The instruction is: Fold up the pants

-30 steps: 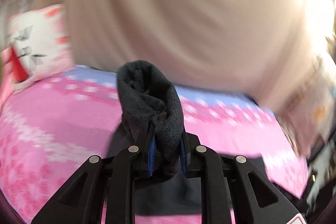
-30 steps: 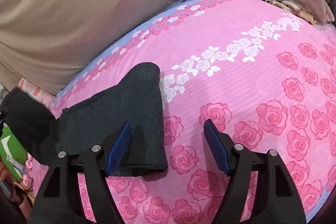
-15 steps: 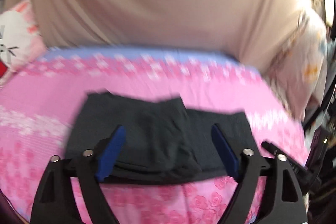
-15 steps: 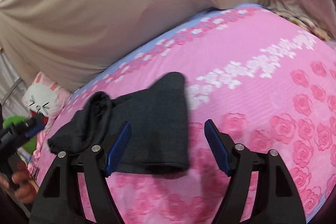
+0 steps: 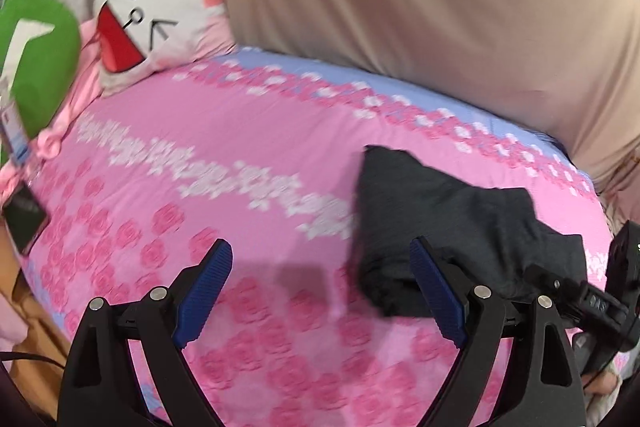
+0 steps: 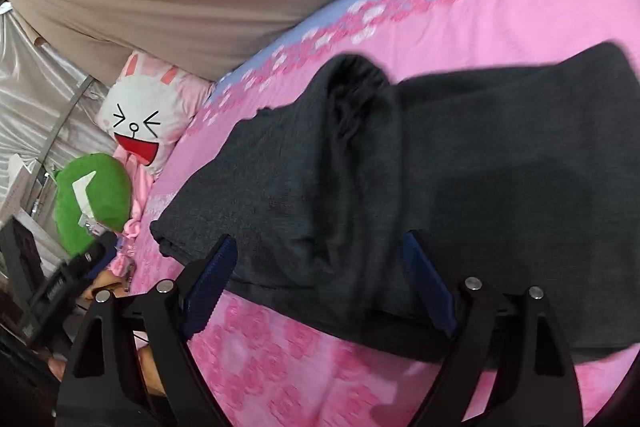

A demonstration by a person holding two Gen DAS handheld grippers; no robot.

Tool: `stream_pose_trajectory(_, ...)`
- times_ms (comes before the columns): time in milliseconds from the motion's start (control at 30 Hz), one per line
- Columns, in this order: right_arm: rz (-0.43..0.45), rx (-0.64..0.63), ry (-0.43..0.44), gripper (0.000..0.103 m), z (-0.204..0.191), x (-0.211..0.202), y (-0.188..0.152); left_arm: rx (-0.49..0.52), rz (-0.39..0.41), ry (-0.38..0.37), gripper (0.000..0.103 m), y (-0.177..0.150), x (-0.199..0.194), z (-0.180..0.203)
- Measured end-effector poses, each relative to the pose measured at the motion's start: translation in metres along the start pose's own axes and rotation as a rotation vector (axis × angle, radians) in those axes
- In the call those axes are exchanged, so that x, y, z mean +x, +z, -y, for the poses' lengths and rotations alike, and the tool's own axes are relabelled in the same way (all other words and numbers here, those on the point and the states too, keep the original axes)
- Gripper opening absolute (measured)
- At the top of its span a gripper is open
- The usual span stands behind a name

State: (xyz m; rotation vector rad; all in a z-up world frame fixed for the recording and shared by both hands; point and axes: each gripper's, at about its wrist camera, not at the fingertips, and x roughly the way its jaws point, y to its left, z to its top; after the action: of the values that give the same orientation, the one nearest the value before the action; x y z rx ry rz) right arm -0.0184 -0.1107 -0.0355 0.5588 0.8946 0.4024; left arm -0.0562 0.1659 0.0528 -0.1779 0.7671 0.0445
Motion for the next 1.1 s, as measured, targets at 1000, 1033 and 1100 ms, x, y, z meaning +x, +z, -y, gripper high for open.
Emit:
stream_pose_trajectory(1000, 0.266, -0.218, 0.063, 0.019, -0.099, -0.09, 0.06, -0.021, -0.088, -0.282, 0.024, -0.006, 0.049, 0.003)
stream_pose_trajectory(1033, 0.286, -0.194, 0.028, 0.019, -0.082, -0.101, 0.054, 0.014, -0.094, -0.287, 0.026, -0.008, 0.05, 0.014)
stream_pose_trajectory(1100, 0.297, -0.117, -0.058, 0.019, -0.037, -0.118, 0.037, 0.056, -0.138, -0.318, 0.038, -0.014, 0.056, 0.03)
